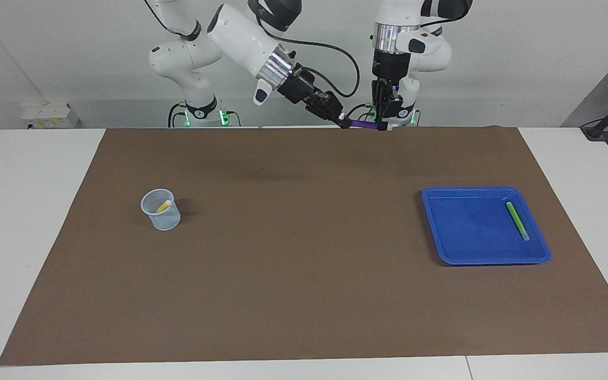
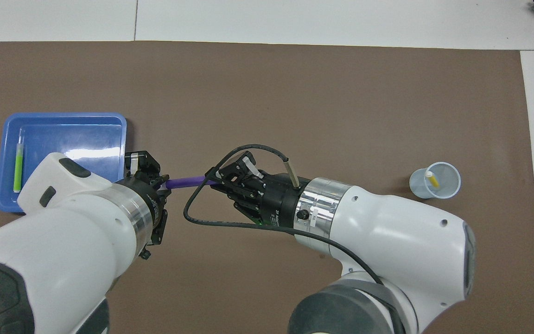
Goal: Transfer and insert pens with both arms
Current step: 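Open the left gripper while the right gripper pulls the purple pen away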
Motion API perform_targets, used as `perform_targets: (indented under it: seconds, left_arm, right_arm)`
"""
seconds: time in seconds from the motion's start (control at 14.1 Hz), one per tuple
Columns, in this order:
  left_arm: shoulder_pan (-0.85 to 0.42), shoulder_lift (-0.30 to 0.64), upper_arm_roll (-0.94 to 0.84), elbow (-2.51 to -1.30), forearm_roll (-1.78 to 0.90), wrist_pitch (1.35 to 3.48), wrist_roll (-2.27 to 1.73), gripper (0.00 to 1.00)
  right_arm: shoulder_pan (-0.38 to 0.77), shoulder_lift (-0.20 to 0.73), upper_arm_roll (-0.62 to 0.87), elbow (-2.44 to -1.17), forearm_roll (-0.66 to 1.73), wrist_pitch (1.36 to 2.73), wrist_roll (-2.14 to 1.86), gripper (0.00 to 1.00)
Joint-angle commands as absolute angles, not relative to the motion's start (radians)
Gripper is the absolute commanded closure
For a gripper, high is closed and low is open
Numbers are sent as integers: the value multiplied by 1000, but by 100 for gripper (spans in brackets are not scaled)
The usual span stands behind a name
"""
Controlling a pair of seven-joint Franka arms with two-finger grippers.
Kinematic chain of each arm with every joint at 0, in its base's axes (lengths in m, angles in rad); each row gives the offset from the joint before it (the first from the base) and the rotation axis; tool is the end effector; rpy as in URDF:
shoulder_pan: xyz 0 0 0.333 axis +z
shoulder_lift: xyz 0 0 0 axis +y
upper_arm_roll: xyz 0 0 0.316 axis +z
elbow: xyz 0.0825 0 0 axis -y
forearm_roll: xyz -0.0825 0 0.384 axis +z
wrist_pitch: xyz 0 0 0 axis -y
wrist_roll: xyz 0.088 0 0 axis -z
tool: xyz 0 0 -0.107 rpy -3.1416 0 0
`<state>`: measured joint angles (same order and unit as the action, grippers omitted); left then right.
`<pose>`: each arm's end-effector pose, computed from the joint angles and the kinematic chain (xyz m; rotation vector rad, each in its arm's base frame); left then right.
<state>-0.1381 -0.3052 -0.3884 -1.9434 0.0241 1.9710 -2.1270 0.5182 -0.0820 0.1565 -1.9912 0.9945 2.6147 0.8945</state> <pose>0.4179 -0.2712 0.6309 1.9993 2.0441 0.3029 0.4622 0.3494 0.5707 -1.9319 0.9584 0.0974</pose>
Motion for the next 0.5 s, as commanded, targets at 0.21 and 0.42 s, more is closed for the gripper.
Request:
perform_targets:
  seconds: [0.21, 0.42]
  left_arm:
    - [-146, -333, -385, -1970, 40, 2013, -2122, 0]
    - [-144, -336, -379, -1974, 40, 2014, -2093, 0]
  right_arm:
    - [509, -72, 158, -1985, 1003, 2599, 818, 100]
    - [442, -83, 150, -1990, 959, 2455, 689, 100]
